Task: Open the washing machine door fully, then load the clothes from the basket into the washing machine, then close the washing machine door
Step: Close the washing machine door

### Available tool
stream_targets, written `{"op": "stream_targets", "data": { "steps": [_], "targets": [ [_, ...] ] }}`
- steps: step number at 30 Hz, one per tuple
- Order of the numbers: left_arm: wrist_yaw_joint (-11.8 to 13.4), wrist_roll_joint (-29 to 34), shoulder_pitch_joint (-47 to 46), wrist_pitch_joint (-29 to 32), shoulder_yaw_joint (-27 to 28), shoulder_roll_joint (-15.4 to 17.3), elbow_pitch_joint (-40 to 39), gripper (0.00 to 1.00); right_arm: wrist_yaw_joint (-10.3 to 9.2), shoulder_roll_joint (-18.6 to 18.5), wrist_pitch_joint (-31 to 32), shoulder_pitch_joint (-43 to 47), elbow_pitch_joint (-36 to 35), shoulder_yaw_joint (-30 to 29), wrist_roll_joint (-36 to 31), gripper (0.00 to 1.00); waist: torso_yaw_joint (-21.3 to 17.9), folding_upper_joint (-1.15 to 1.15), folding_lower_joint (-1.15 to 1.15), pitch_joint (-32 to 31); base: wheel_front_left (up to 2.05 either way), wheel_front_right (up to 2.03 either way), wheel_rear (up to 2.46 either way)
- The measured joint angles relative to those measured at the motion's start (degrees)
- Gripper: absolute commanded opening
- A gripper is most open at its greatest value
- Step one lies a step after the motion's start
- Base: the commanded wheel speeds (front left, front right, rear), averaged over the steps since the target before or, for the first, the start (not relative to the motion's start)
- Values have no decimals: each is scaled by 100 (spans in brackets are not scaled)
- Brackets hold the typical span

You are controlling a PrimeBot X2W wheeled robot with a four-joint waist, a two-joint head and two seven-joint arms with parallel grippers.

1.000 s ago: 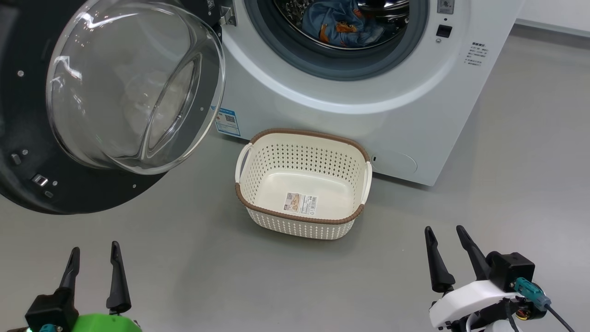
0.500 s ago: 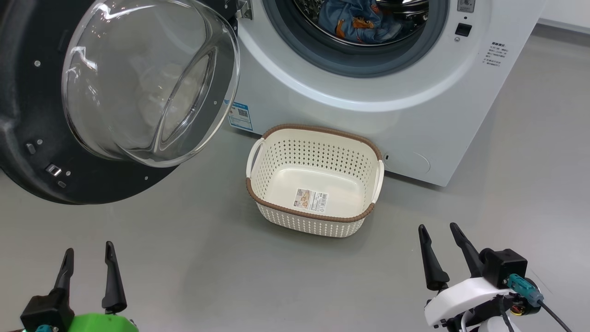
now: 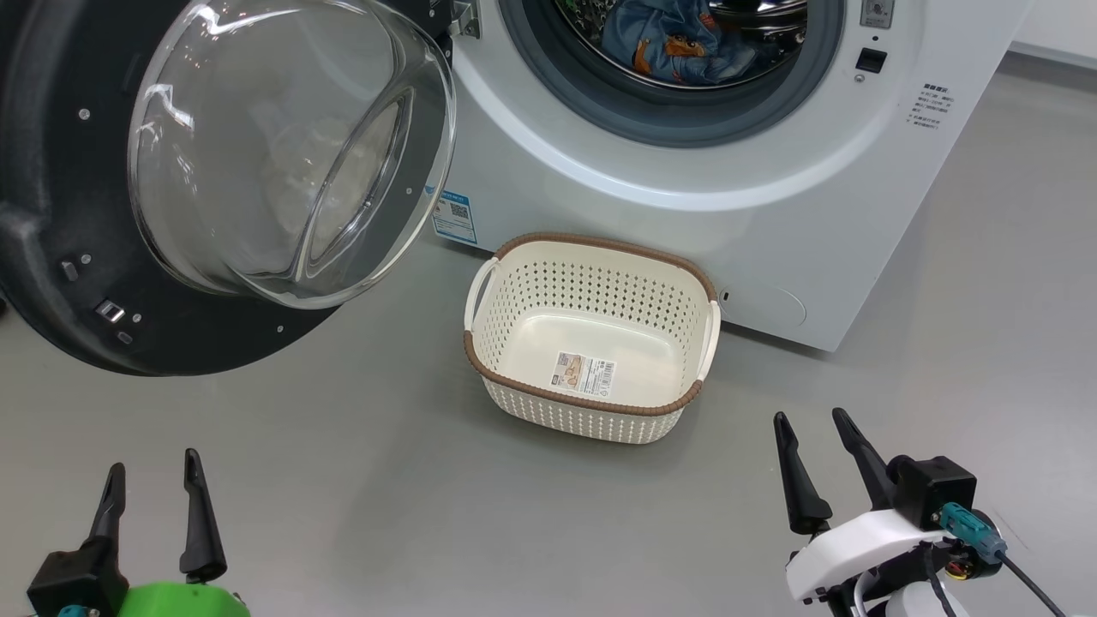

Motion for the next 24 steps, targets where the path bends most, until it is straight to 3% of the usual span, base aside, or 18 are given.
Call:
{"op": "stream_targets", "data": {
  "steps": [24],
  "targets": [
    [9, -55, 2, 0, 74, -4, -27, 100, 0, 0, 0, -1, 31, 22, 0, 100, 10, 0, 0, 33, 0, 0, 0]
  ]
}}
